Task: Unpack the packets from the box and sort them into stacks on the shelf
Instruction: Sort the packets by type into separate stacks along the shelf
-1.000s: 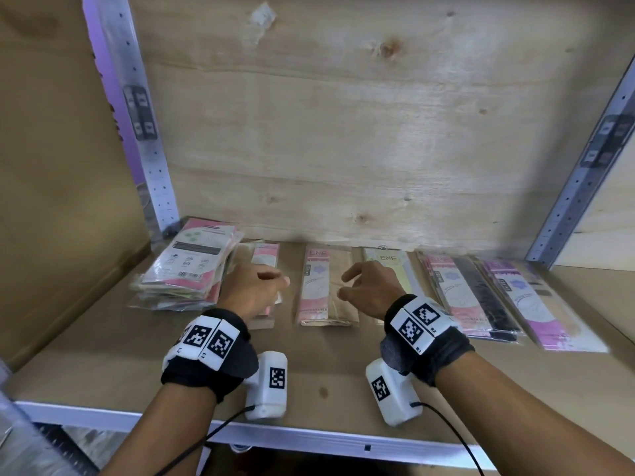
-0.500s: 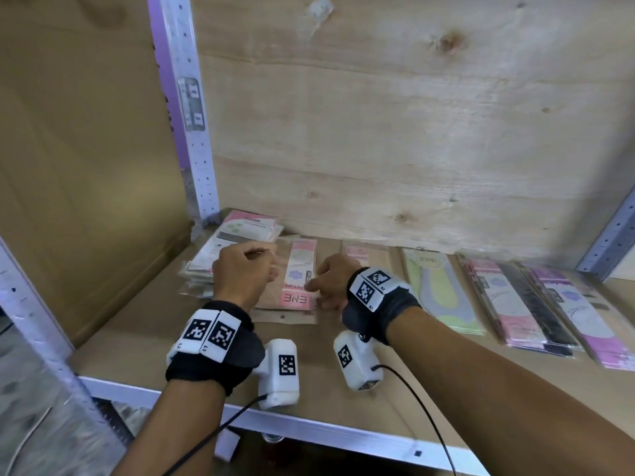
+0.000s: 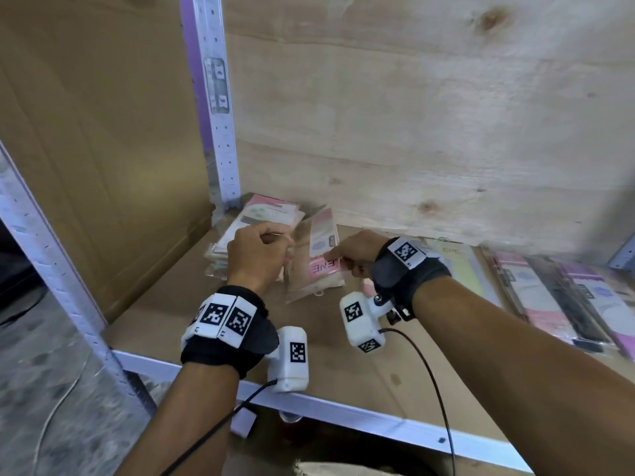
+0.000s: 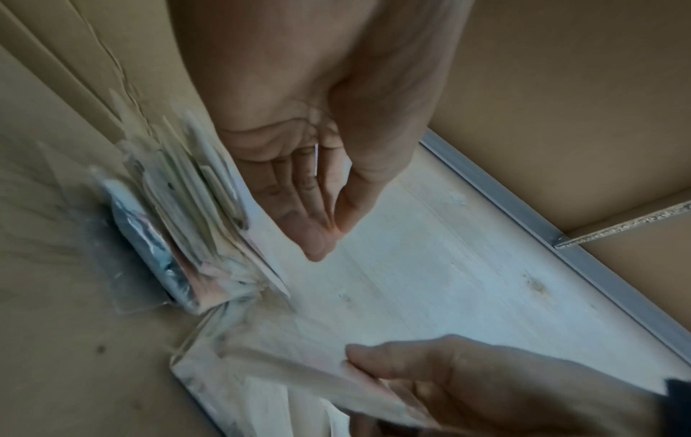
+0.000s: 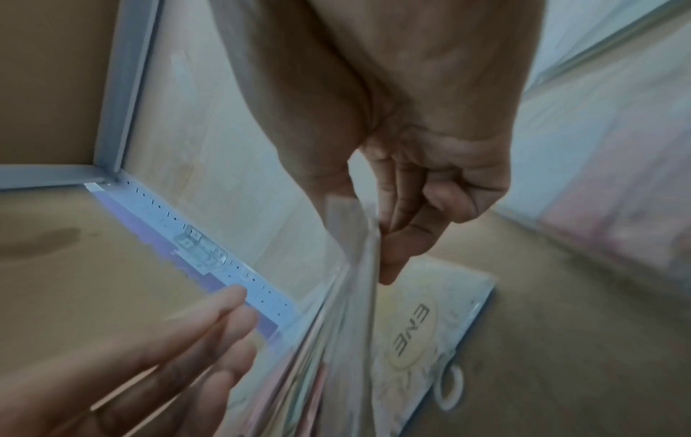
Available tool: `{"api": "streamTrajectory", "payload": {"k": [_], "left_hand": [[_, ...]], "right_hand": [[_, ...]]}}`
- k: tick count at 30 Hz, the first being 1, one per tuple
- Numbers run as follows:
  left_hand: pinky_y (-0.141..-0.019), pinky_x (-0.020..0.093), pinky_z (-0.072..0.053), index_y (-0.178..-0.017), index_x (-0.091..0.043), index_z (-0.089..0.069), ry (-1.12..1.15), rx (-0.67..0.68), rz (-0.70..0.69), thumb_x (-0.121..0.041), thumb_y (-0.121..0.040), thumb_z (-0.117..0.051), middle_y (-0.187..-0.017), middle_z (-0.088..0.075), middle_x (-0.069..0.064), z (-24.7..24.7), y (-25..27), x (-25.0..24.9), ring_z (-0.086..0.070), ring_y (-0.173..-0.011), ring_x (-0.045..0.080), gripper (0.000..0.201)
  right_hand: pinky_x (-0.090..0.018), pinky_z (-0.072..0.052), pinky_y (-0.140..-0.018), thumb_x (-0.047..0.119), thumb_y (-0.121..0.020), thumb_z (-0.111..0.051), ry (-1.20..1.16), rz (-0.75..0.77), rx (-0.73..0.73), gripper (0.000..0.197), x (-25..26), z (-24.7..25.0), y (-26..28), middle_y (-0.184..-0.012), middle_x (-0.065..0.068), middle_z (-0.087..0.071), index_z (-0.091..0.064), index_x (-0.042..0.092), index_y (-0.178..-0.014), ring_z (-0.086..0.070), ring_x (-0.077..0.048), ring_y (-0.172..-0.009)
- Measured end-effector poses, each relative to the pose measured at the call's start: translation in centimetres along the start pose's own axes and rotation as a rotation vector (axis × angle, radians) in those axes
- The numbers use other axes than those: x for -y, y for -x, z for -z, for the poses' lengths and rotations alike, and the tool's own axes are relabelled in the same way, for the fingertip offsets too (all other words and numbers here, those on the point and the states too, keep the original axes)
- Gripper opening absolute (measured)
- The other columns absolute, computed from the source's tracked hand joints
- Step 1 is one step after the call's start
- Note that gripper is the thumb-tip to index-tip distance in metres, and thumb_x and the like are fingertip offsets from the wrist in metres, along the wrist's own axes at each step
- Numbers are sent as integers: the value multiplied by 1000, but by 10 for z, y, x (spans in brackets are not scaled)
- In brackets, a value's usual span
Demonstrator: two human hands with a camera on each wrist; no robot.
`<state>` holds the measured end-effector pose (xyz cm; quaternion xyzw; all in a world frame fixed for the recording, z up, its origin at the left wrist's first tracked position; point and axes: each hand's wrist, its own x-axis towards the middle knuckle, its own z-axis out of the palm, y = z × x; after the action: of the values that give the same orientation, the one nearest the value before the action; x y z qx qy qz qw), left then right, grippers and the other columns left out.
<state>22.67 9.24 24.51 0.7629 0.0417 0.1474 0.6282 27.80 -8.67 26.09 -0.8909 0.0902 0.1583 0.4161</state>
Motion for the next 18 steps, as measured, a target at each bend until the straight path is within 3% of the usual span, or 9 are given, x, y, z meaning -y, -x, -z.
{"api": "streamTrajectory", "payload": {"k": [3, 4, 6, 10, 12, 14, 16, 18], "left_hand": [[-88, 40, -60, -85, -27, -74, -20, 36, -71, -13, -87, -69, -89, -74, -4, -5, 1, -3, -72, -82, 18, 16], [-92, 37, -57, -93, -26, -75, -43, 41, -115, -15, -88, -69, -95, -73, -5, -6, 2, -4, -70, -90, 16, 13], [-100, 34, -51, -105, -19, -75, -92, 46, -194, -18, -89, -70, -107, -72, -4, -11, 5, -8, -66, -105, 17, 17], [-108, 55, -39, -116, -24, -68, -256, 69, -235, -36, -89, -68, -128, -61, 4, -18, 10, -10, -54, -121, 30, 30], [-110, 57, -36, -124, -22, -64, -305, 114, -253, -46, -86, -64, -133, -59, 5, -21, 15, -10, -52, -125, 31, 45], [-113, 49, -35, -131, -20, -62, -318, 133, -268, -47, -89, -65, -136, -60, 4, -26, 16, -9, -51, -128, 26, 50], [-103, 35, -44, -128, -21, -64, -289, 200, -193, -42, -92, -66, -125, -65, 0, -29, 17, -7, -58, -119, 22, 42], [-85, 25, -44, -113, -23, -71, -276, 347, -107, -38, -91, -67, -104, -69, -9, -31, 18, -2, -63, -104, 17, 27]], "right_hand": [[-25, -36, -52, 14, -89, -70, -130, 56, -20, 22, -16, 21, 17, -90, -19, -66, -67, -3, -104, -52, -22, -71], [-24, -36, -51, 14, -91, -68, -188, 78, -18, 21, -22, 27, 24, -99, -22, -67, -67, -2, -104, -52, -23, -73], [-23, -36, -50, 11, -93, -65, -331, 110, -6, 16, -36, 40, 40, -98, -22, -68, -65, -1, -102, -51, -22, -70], [-27, -48, -65, 15, -90, -70, -374, 180, -50, 25, -72, 64, 68, -100, -19, -70, -67, 3, -111, -61, -23, -81], [-34, -56, -71, 18, -88, -72, -385, 202, -65, 27, -92, 72, 84, -106, -23, -71, -69, 2, -109, -66, -24, -83], [-48, -54, -88, 21, -83, -76, -384, 221, -57, 35, -112, 80, 98, -112, -28, -69, -70, 1, -112, -66, -37, -91], [-56, -47, -99, 27, -76, -80, -382, 222, -16, 42, -130, 86, 110, -112, -29, -68, -72, 5, -112, -63, -50, -103], [-53, -47, -100, 25, -76, -80, -388, 215, 25, 40, -144, 88, 117, -110, -23, -71, -73, 8, -112, -65, -46, -103]]}}
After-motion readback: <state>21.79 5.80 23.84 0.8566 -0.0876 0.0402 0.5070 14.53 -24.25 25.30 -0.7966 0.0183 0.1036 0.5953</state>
